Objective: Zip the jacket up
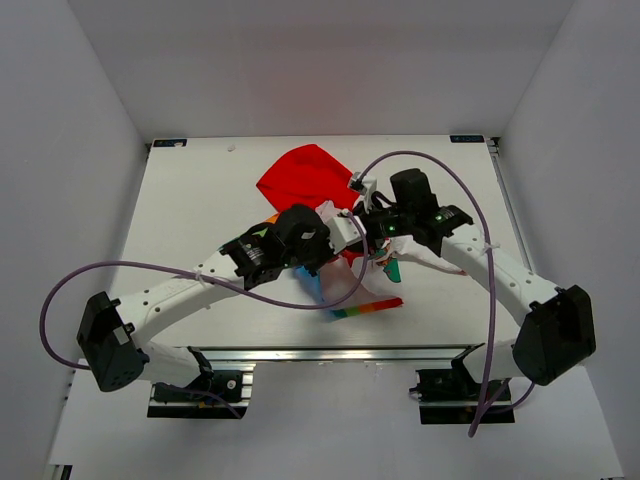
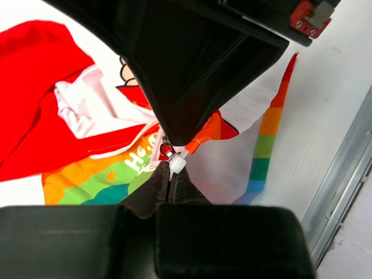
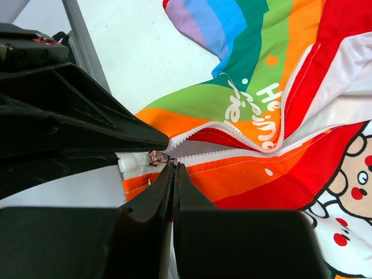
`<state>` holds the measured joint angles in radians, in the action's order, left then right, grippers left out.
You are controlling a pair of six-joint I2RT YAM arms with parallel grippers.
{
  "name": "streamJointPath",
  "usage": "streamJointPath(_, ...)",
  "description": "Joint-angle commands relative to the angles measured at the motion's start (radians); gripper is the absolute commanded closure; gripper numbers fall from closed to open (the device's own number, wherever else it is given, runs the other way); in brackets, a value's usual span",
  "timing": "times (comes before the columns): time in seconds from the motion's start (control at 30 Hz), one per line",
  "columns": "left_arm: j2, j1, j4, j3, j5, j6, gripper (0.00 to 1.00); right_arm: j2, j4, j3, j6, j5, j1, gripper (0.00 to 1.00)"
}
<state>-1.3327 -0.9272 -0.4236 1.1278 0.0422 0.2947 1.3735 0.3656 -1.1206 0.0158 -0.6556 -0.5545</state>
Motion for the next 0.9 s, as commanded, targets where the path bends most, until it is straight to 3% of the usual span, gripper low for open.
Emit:
streamJointPath(0.0,0.101,-0.009,0.022,0.024,0.050,-0.011,1.00,0.062,0.001,-0.022,0.006,0.165,0.018,1.00)
streamJointPath(0.17,0.131,-0.009,0.022,0.021,0.056,-0.023,1.00,0.121,-0.011,-0.033,-0.008,0.278,0.018,1.00)
streamJointPath(0.37,0.147,-0.009,0.046,-0.016,0.030,-0.032,1.00,0.053,-0.034,-0.022,0.003,0.206,0.018,1.00)
streamJointPath(0.5,0.103,-0.009,0.045,-0.007,0.002,-0.045,1.00,-0.034,-0.056,-0.010,0.013,0.079,0.018,1.00)
streamJointPath(0.57,0.087,-0.009,0.039,0.001,-0.001,-0.057,0.96,-0.083,-0.060,-0.007,0.015,0.038,0.018,1.00)
streamJointPath(0.7,0.064,-0.009,0.036,0.020,-0.010,-0.071,0.76,-0.136,-0.067,0.008,0.009,-0.032,0.018,1.00)
streamJointPath(0.87,0.058,-0.009,0.031,0.029,-0.025,-0.071,0.65,-0.160,-0.054,0.013,0.009,-0.064,0.018,1.00)
